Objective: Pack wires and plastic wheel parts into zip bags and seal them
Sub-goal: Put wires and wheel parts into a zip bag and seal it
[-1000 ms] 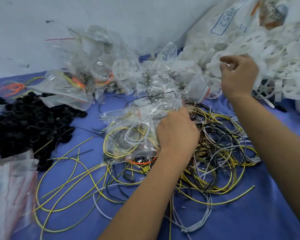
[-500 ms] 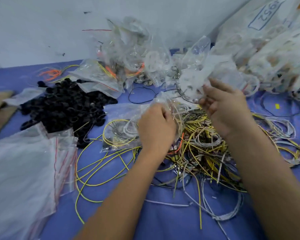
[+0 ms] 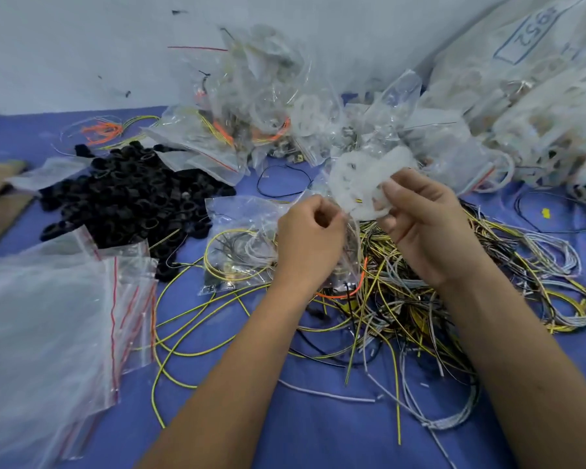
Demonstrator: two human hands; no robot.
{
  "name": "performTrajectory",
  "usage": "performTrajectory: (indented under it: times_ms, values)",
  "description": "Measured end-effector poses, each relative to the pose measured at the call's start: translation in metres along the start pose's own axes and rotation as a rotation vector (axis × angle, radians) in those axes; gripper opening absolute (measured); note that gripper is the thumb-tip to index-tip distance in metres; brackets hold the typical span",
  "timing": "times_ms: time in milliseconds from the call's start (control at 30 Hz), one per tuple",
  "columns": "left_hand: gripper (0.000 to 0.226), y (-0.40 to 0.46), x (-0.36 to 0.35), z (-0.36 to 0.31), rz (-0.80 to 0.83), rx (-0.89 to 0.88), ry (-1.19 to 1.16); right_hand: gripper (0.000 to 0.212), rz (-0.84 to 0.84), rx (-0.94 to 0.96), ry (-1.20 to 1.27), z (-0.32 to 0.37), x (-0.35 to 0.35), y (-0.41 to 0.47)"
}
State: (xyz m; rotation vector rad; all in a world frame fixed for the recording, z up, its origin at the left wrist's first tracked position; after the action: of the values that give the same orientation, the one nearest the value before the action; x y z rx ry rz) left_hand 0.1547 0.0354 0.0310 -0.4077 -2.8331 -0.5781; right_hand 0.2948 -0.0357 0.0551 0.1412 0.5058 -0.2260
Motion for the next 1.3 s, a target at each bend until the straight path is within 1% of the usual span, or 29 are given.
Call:
performTrajectory:
  times_ms: [33,67,167,233,267,367,433,467,567,633,700,733,800,867,933,1000,1033,1067,1100,1167,1233,1267,1300]
  values:
    - [0.018,-0.001,-0.002,-0.001,0.011,0.006,-0.009,0.012,-0.013,-0.017,-0.051,-0.004,-0.001,0.0]
    - [0.017,-0.002,-0.001,0.0,-0.015,0.026,-0.029,0.015,-0.044,-0.037,-0.095,-0.009,0.001,0.001]
    - [0.015,-0.008,0.014,0.012,-0.195,0.138,-0.122,0.017,-0.202,-0.075,-0.168,-0.014,0.018,0.001]
    - [0.019,-0.01,0.021,0.013,-0.285,0.144,-0.164,0.014,-0.304,-0.08,-0.262,-0.011,0.032,0.0]
    - [0.019,-0.01,0.023,0.008,-0.309,0.105,-0.173,0.015,-0.349,-0.071,-0.372,-0.008,0.038,-0.002]
    - [0.021,-0.013,0.03,-0.021,-0.353,-0.096,-0.113,0.02,-0.435,-0.004,-0.755,0.003,0.041,-0.005]
    - [0.017,-0.017,0.029,-0.04,-0.338,-0.235,-0.003,0.022,-0.432,0.066,-0.925,0.01,0.03,-0.006]
    - [0.015,-0.019,0.028,-0.05,-0.327,-0.311,0.068,0.024,-0.403,0.093,-0.97,0.012,0.023,-0.006]
    - [0.012,-0.031,0.026,-0.079,-0.346,-0.536,0.269,0.02,-0.279,0.133,-0.943,0.01,0.004,-0.007]
    - [0.013,-0.038,0.021,-0.095,-0.351,-0.669,0.386,0.015,-0.272,0.174,-0.984,0.01,-0.003,-0.009]
    - [0.013,-0.045,0.014,-0.104,-0.339,-0.763,0.433,0.011,-0.265,0.202,-1.012,0.011,-0.007,-0.01]
    - [0.013,-0.047,0.01,-0.106,-0.326,-0.788,0.428,0.011,-0.237,0.2,-0.978,0.01,-0.01,-0.01]
    - [0.014,-0.051,0.002,-0.107,-0.287,-0.815,0.421,0.016,-0.116,0.191,-0.866,0.006,-0.018,-0.009]
    - [0.015,-0.054,-0.004,-0.108,-0.27,-0.825,0.431,0.028,-0.006,0.147,-0.743,0.0,-0.026,-0.009]
    - [0.015,-0.056,-0.004,-0.11,-0.27,-0.848,0.408,0.031,0.101,0.018,-0.568,-0.012,-0.029,-0.009]
    - [0.015,-0.057,-0.003,-0.112,-0.269,-0.875,0.349,0.042,0.229,-0.161,-0.413,-0.029,-0.036,-0.014]
    - [0.017,-0.057,-0.002,-0.112,-0.271,-0.881,0.319,0.044,0.252,-0.229,-0.401,-0.037,-0.037,-0.017]
    - [0.019,-0.058,-0.001,-0.112,-0.274,-0.88,0.296,0.042,0.246,-0.269,-0.406,-0.041,-0.038,-0.019]
    - [0.019,-0.057,-0.001,-0.111,-0.276,-0.874,0.283,0.039,0.213,-0.258,-0.458,-0.042,-0.036,-0.018]
    - [0.014,-0.056,0.001,-0.109,-0.278,-0.852,0.273,0.031,0.144,-0.112,-0.609,-0.031,-0.034,-0.012]
    - [0.008,-0.054,0.002,-0.106,-0.279,-0.821,0.271,0.03,0.115,0.002,-0.716,-0.022,-0.038,-0.011]
    - [0.007,-0.053,0.002,-0.105,-0.277,-0.811,0.264,0.029,0.117,0.021,-0.74,-0.022,-0.039,-0.01]
    - [0.006,-0.052,0.002,-0.104,-0.273,-0.806,0.254,0.026,0.136,0.001,-0.731,-0.025,-0.04,-0.01]
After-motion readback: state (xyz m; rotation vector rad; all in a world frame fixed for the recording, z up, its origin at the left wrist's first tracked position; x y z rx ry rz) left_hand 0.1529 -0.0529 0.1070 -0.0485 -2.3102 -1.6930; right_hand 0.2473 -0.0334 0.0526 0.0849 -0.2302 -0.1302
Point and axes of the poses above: each hand's wrist, its own y-axis towards the middle knuckle, its own x-axis out of the back of the hand, z = x × y, the point moved 10 cm from there along y, towards the middle knuckle, and after that the axes turned 8 degrees about -x, right-handed, at the moved point
